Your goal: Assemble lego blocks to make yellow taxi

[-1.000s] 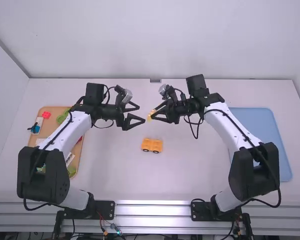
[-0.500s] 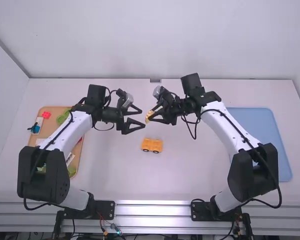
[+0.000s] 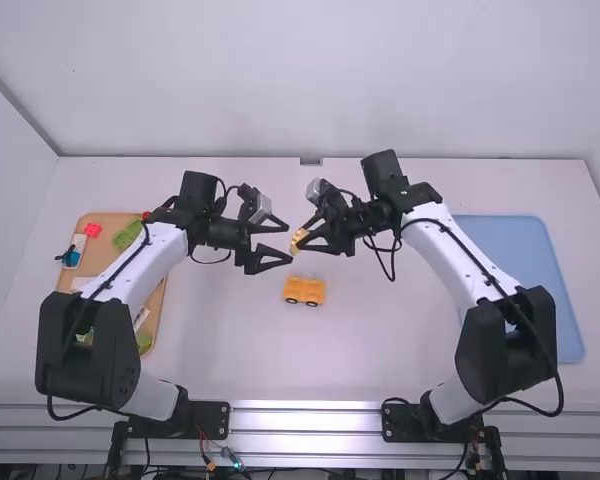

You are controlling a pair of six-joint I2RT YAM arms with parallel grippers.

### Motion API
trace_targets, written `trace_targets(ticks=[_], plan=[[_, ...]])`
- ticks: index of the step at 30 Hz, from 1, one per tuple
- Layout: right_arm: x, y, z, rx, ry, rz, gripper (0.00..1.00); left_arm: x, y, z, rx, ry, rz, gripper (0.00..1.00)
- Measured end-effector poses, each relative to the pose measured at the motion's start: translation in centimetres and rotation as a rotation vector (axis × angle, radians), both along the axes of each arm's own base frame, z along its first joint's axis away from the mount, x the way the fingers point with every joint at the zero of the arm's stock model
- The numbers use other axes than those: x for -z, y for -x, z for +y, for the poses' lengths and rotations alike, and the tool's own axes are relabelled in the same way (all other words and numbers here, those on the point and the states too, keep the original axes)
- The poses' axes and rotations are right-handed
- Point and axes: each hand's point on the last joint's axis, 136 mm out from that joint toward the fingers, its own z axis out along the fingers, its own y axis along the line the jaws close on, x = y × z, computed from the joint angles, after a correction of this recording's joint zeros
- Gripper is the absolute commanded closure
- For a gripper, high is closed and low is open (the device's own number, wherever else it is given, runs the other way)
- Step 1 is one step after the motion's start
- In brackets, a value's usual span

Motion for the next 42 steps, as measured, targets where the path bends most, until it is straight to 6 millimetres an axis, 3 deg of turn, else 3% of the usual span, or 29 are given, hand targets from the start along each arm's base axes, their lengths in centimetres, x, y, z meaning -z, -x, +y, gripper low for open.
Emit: trace_targets(ticks=[11,18,26,32,37,42], plan=[[0.0,0.4,0.1,-0.023,-0.002,-0.018,0.76,0.0,0.7,-0.9,0.031,0.001,0.010,0.18],[0.3,1.0,0.8,-0.046,0.016,-0.030,0.77,0.0,0.7,-0.9,0.032,0.001,0.008,0.34],[0.4,1.0,0.9,-0.047,0.020,-0.036,0.77,0.0,0.8,-0.9,0.032,0.001,0.010,0.40],[0.5,0.8,0.8,-0.042,0.024,-0.041,0.76,0.1,0.8,-0.9,0.032,0.000,0.011,0.56],[0.6,0.7,0.7,-0.037,0.033,-0.046,0.73,0.1,0.9,-0.9,0.033,0.000,0.017,0.61],[0.6,0.6,0.7,-0.035,0.031,-0.047,0.69,0.1,0.9,-0.9,0.040,0.002,0.004,0.76]])
